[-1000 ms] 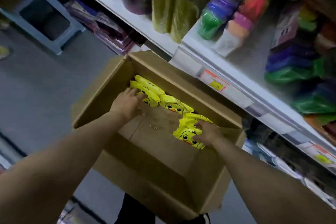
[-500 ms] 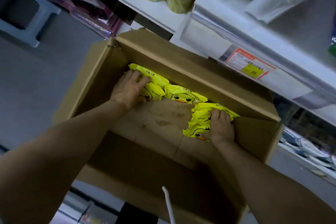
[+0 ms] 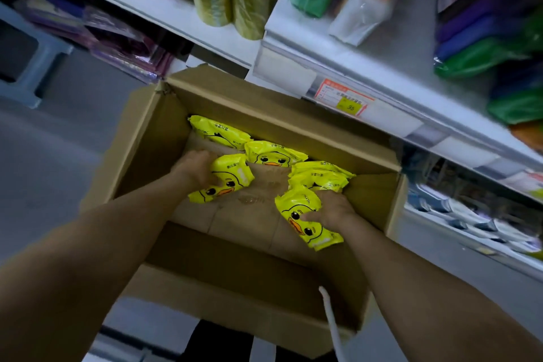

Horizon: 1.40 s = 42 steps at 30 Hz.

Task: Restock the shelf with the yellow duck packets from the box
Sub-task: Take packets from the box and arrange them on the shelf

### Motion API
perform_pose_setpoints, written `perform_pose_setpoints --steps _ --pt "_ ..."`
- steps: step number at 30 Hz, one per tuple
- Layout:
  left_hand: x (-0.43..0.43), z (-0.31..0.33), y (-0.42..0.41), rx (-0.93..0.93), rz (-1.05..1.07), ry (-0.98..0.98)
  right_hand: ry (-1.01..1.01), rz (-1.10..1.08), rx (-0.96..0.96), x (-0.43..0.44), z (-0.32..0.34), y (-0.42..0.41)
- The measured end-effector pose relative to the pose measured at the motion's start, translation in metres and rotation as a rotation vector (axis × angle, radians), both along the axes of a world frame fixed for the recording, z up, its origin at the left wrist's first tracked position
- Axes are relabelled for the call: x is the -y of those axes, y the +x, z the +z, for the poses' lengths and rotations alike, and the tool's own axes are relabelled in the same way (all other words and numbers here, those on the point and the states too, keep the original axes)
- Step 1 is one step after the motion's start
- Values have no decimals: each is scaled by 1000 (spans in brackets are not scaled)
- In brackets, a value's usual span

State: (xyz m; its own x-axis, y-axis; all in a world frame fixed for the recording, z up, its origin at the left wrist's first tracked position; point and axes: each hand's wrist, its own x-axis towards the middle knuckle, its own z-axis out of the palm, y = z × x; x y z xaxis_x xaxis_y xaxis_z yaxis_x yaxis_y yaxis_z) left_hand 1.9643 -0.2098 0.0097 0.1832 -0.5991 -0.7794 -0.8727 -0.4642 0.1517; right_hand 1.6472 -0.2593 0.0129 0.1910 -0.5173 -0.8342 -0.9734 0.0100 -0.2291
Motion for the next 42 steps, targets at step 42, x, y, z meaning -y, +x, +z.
perform_pose_setpoints --steps 42 --pt "-5 468 -532 -306 -387 -579 -714 -484 384 -109 412 -515"
